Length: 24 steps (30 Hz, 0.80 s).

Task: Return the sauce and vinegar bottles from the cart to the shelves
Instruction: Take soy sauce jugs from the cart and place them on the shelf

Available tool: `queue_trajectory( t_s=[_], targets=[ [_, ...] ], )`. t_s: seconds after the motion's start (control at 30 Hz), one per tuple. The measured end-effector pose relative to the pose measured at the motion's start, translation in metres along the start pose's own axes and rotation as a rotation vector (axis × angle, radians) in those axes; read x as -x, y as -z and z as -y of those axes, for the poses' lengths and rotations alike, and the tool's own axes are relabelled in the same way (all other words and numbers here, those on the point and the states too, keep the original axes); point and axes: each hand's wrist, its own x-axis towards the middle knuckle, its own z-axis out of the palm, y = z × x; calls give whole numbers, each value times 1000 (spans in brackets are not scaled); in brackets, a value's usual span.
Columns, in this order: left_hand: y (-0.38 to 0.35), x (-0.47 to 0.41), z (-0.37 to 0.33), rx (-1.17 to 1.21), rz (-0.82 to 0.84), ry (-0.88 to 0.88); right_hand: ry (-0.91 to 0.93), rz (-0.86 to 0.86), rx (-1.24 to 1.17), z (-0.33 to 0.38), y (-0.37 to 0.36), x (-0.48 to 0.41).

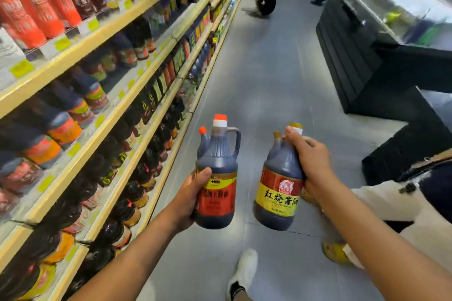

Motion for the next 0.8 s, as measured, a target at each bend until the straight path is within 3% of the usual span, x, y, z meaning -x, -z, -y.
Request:
queue_trajectory(
  t_s=[0.43, 0.8],
  targets=[
    [-32, -229, -60, 45, -101, 17, 23, 60, 50, 61, -11, -234],
    [20, -399, -122, 112, -115, -35, 31, 72, 74, 101, -90, -403]
  ],
)
